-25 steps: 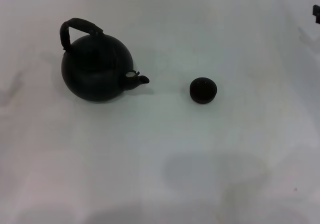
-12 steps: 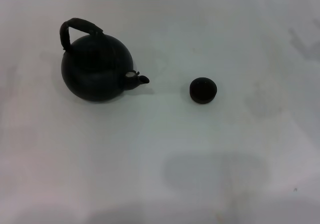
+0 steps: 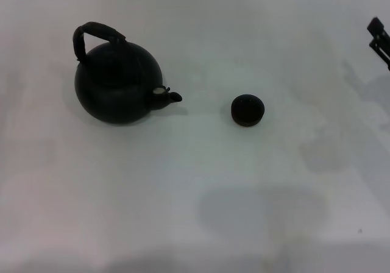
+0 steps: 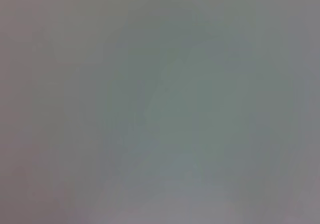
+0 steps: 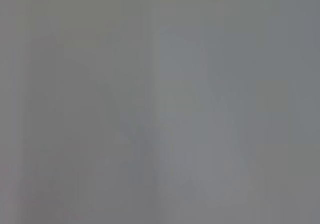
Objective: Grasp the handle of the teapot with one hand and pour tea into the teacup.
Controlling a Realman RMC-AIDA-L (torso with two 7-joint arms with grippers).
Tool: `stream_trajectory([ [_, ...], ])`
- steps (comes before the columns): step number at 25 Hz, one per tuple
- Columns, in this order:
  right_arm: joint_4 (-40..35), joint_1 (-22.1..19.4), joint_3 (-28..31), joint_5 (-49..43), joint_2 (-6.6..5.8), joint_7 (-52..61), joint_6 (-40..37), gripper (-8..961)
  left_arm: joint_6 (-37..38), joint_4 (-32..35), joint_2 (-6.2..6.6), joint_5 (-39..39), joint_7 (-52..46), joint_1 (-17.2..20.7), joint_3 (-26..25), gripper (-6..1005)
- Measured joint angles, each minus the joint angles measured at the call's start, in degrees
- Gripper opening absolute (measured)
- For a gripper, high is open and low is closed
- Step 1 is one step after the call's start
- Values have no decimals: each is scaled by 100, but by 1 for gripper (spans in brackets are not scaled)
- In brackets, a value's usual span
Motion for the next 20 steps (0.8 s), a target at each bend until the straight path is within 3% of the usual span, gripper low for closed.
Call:
stream_trajectory([
  [11,-97,-92,225,-25,-1,-151,-213,845,-594,183,-48,125,-701,-243,63,877],
  [16,-447,-99,214,-43,-16,-11,-102,845,49,594,-249,78,-1369,-122,28,877],
  [20,-700,-69,204,-42,-23,146,-160,844,411,725,-421,-42,-1258,-64,-6,877],
])
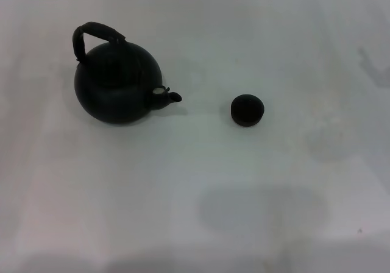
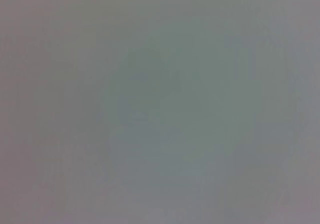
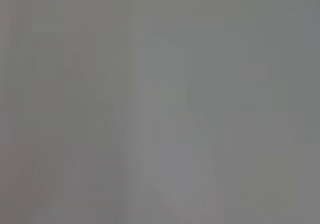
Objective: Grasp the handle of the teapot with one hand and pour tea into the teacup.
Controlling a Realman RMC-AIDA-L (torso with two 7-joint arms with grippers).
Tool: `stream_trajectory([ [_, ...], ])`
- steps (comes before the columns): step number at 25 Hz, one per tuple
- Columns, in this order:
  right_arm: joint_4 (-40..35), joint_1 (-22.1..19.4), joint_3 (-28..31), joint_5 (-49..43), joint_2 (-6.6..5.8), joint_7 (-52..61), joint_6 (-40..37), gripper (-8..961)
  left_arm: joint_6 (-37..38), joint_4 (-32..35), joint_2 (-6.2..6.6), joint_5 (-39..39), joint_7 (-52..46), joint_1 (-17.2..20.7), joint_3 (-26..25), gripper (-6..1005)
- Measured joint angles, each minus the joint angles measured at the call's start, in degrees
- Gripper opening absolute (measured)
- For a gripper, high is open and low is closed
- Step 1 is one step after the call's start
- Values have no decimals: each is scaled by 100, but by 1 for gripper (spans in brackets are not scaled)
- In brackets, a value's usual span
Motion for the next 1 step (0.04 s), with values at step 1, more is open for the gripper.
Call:
stream_trajectory([
  [1,-14,3,-1,-1,0,0,-32,844,64,13,-32,-14,58,0,0,877],
])
